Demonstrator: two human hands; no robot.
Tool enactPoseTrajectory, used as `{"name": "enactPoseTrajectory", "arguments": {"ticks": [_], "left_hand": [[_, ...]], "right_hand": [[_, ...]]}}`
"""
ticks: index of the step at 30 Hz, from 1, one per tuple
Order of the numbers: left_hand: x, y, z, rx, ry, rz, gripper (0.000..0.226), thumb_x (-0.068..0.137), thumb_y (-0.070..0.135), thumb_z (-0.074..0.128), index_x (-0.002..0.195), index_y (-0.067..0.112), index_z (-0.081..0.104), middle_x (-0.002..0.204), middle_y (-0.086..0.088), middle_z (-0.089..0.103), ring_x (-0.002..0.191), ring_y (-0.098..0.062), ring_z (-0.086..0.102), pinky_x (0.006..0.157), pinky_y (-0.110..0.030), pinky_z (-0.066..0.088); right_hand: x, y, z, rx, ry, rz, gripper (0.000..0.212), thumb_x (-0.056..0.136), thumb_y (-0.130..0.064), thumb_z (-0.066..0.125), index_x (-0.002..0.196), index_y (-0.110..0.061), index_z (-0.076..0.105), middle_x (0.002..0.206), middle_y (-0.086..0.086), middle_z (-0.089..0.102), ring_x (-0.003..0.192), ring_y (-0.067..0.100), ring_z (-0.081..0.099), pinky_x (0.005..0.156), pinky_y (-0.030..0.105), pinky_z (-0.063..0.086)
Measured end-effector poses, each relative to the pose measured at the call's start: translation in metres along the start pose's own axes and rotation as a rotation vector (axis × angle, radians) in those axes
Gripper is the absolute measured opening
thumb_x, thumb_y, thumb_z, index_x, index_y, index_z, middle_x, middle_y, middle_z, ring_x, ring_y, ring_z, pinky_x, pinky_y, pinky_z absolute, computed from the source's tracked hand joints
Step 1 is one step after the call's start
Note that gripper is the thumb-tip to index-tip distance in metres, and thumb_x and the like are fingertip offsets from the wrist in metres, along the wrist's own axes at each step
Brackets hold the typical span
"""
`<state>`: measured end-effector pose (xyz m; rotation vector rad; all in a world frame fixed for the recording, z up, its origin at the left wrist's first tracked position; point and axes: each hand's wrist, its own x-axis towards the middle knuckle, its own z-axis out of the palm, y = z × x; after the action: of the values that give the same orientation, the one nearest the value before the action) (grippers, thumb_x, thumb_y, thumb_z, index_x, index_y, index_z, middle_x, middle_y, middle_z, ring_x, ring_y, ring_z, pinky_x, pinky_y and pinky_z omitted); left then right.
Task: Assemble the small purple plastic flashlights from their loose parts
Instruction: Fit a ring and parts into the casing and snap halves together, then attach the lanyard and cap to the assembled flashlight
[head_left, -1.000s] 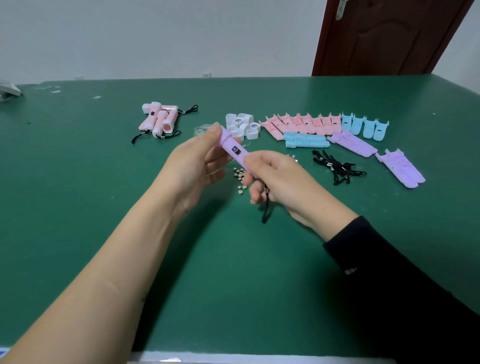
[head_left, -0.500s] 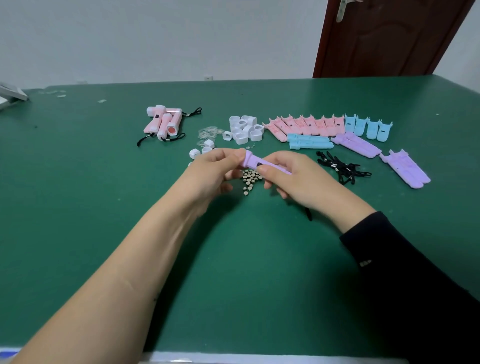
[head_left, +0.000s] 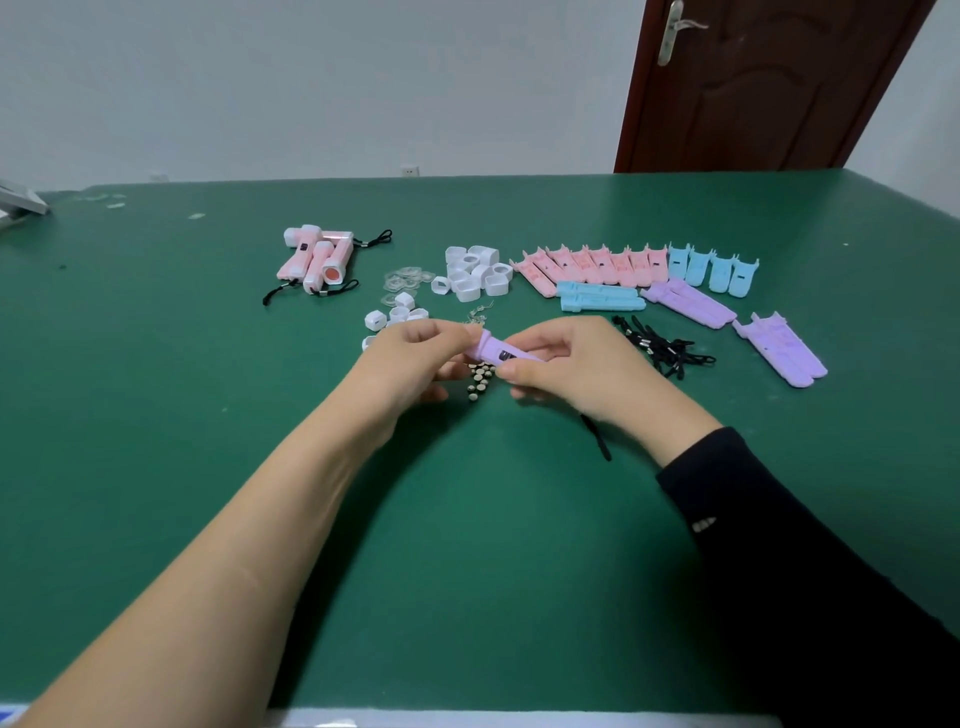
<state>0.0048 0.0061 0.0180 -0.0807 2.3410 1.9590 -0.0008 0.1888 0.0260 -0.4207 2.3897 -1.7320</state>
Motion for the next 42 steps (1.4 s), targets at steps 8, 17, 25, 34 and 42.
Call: {"name": "enactPoseTrajectory", "arguments": {"ticks": [8,17,25,34,42], "left_hand": [[0.0,0.006,0.001,-0.255,0.01,0.091,0.012,0.095,0.028,0.059,0.098,0.02,0.067,0.082,0.005,0.065,0.066,-0.004,0.058,0.064,-0.019,0.046],[0.01,-0.003,-0.058,0.355,0.055,-0.147,0.014,0.091,0.033,0.066,0.09,0.019,0.071,0.075,0.005,0.07,0.064,-0.008,0.06,0.061,-0.022,0.043],[0.012,-0.008,-0.059,0.323,0.101,-0.05,0.011,0.086,0.038,0.071,0.082,0.029,0.075,0.065,0.012,0.068,0.061,-0.001,0.059,0.055,-0.017,0.043],[0.015,-0.015,-0.046,0.3,0.138,0.049,0.005,0.088,0.036,0.07,0.087,0.031,0.073,0.062,0.019,0.069,0.058,0.01,0.06,0.049,-0.009,0.046],[0.016,-0.016,-0.04,0.344,0.176,0.054,0.002,0.088,0.031,0.071,0.089,0.03,0.071,0.064,0.018,0.069,0.059,0.01,0.063,0.046,-0.009,0.044]], "right_hand": [[0.004,-0.002,0.005,0.197,0.019,0.013,0.014,0.086,-0.034,0.069,0.099,-0.029,0.067,0.092,-0.009,0.074,0.084,0.008,0.071,0.073,0.024,0.056],[0.014,0.014,-0.012,0.058,0.37,0.093,0.012,0.096,-0.026,0.054,0.096,-0.021,0.065,0.085,-0.008,0.069,0.061,-0.001,0.062,0.071,0.026,0.055],[0.017,0.021,-0.002,-0.192,0.321,-0.027,0.013,0.095,-0.02,0.054,0.09,-0.024,0.066,0.075,-0.012,0.067,0.052,-0.006,0.057,0.057,0.013,0.05],[0.015,0.021,0.001,-0.309,0.287,-0.098,0.021,0.093,-0.02,0.055,0.08,-0.036,0.062,0.071,-0.014,0.066,0.051,-0.008,0.056,0.05,0.003,0.039],[0.015,0.023,0.001,-0.339,0.276,-0.115,0.018,0.093,-0.021,0.056,0.084,-0.033,0.064,0.071,-0.014,0.067,0.059,-0.006,0.058,0.069,0.021,0.051]]}}
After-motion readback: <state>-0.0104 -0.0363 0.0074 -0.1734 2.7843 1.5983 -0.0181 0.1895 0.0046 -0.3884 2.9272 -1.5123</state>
